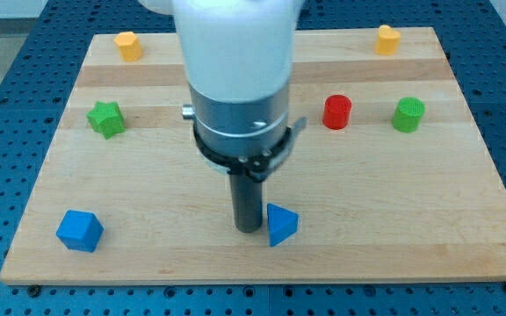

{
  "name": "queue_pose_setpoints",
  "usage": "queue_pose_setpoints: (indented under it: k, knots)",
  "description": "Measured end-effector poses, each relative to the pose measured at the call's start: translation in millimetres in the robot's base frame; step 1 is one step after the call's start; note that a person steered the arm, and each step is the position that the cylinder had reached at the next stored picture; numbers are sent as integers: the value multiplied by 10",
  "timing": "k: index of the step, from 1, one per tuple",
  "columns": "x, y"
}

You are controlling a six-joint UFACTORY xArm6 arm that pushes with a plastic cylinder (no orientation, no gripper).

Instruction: Slide the red circle to the bottom right

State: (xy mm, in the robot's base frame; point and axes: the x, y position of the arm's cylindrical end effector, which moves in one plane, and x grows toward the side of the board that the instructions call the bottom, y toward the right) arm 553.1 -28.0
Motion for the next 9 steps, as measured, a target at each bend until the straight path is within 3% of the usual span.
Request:
queue_pose_setpoints:
  k: [3, 5, 9]
  knots:
    - [-1259, -56]
    - [-1874, 259]
    - [-1954, 1281]
